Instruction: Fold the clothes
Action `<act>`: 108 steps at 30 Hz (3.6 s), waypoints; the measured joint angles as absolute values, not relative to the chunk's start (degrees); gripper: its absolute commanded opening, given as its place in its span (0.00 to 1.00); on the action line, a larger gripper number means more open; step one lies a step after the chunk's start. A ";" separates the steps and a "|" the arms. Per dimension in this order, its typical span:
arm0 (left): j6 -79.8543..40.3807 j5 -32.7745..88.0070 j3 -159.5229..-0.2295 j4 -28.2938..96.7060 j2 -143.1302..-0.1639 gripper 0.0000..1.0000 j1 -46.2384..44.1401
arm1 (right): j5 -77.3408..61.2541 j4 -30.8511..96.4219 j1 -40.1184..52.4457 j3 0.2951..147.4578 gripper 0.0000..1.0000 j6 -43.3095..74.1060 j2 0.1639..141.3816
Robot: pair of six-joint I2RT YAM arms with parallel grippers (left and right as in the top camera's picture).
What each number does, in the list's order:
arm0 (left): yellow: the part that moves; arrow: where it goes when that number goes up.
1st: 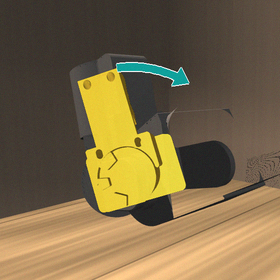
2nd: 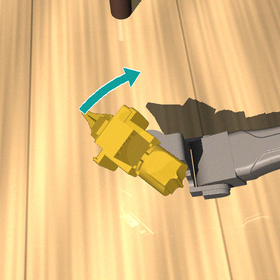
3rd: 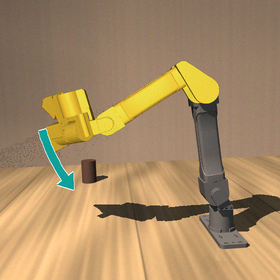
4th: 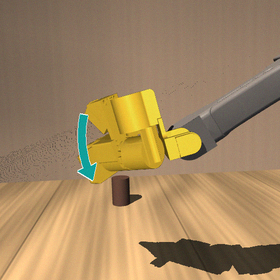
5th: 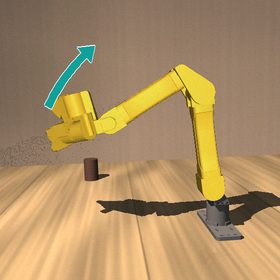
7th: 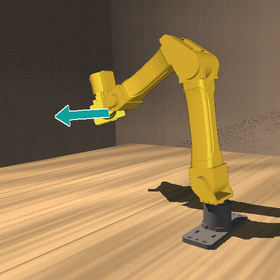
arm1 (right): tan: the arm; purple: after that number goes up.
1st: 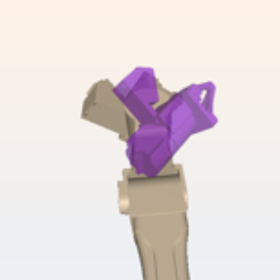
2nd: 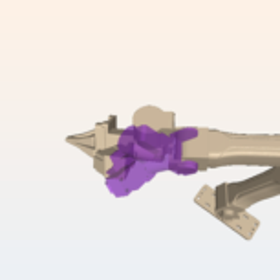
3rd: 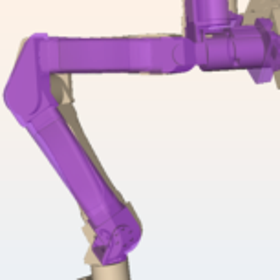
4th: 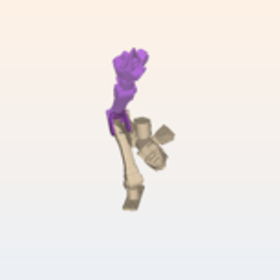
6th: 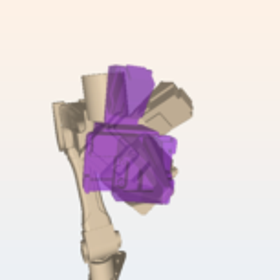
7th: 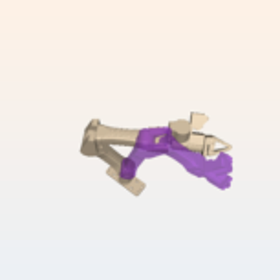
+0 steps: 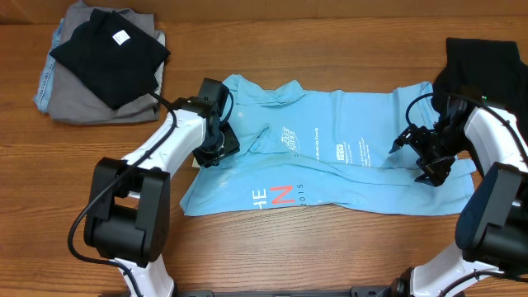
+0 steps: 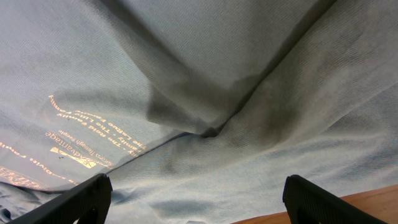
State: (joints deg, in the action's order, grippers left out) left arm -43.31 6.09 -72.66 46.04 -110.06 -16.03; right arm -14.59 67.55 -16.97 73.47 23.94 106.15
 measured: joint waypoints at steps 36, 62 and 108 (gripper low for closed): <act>-42.92 -1.28 -72.60 26.87 -110.61 0.80 -16.03 | -14.57 67.59 -16.99 73.43 0.92 23.92 106.15; -33.50 1.98 -90.30 36.05 -110.63 0.52 -16.69 | -14.63 64.84 -16.16 73.38 0.93 25.45 106.15; -28.97 3.81 -82.96 40.95 -119.72 0.07 -19.38 | -14.33 65.17 -13.41 73.32 0.94 25.47 106.15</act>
State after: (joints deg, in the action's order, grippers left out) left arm -28.97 3.81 -82.96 40.95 -119.72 -19.38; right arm -14.33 65.17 -13.41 73.32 25.47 106.15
